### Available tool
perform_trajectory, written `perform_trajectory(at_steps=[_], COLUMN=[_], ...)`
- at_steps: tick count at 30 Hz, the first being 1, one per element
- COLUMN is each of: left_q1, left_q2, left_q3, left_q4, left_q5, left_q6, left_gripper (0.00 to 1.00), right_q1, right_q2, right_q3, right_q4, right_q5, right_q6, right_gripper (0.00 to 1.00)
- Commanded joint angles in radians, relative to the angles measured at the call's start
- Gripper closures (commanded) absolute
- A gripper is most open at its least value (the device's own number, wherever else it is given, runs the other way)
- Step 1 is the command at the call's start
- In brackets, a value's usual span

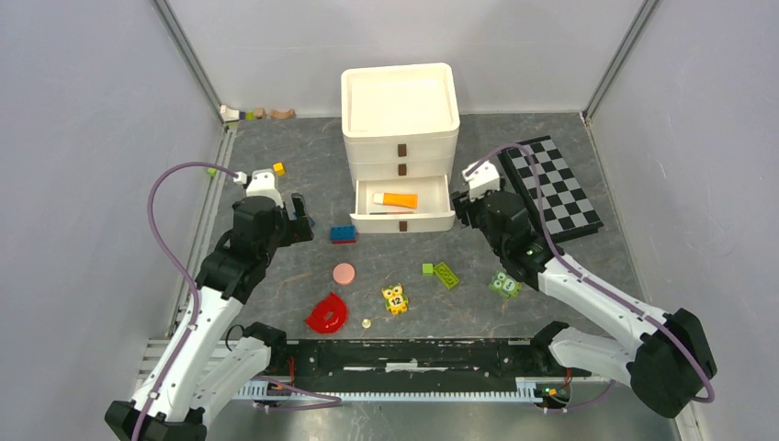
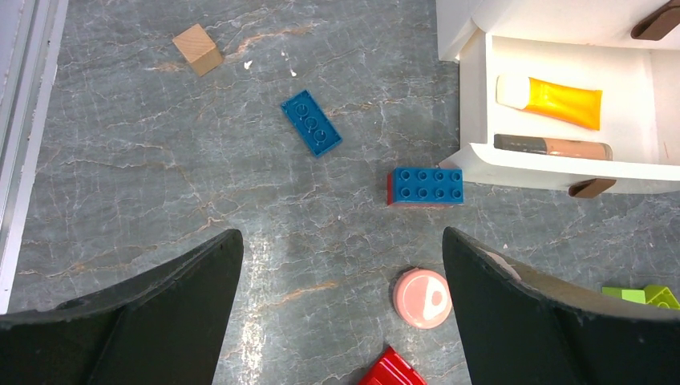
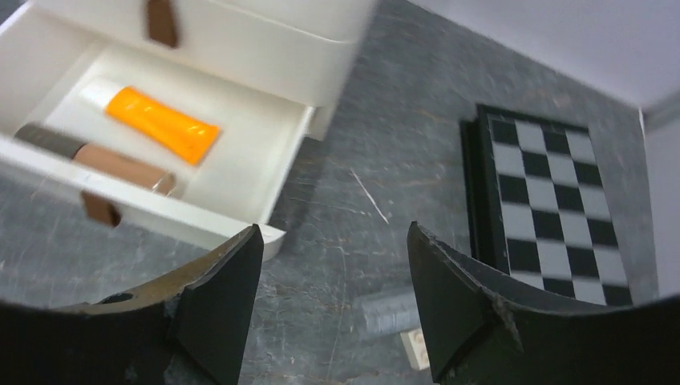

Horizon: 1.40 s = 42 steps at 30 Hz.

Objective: Organize the makeup
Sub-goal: Place the makeup in the drawer, then pick up the makeup from the center of the board.

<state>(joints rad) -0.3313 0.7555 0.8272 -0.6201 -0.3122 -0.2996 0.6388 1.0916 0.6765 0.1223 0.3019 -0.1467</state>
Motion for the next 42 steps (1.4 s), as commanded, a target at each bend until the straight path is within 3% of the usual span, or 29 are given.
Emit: perform_trajectory(at_steps=[1,9,20,31,42], left_q1=[0.005,0.005,0.005,0.005,0.005], left_q2=[0.006,0.004,-0.002,-0.010,-0.008], left_q3=[-0.002,-0.003,-0.002,-0.002,-0.002], left_q4=[0.030,0.029,0.030,0.030,0.030], left_q5=[0.012,0.015,0.024,0.019,0.022], left_q6=[0.024,0.024,0.024,0.025,0.025], left_gripper=[0.00,0.00,0.00,0.00,0.00], right_q1=[-0.035,-0.167,-0.287,-0.347,-0.390], right_q2=[-0.025,0.092,0.207,0.268,0.416], right_q3=[0.017,0.143,0.263,0.281,0.308], right_q4=[-0.081,-0.367,-0.577,-0.619,-0.627], right_q5=[0.317,0.162,0.098,0.056,0.050], right_q6=[0.331,0.692,1.090,1.278,1.276], right_gripper=[0.27,0.24,0.17,0.16,0.19])
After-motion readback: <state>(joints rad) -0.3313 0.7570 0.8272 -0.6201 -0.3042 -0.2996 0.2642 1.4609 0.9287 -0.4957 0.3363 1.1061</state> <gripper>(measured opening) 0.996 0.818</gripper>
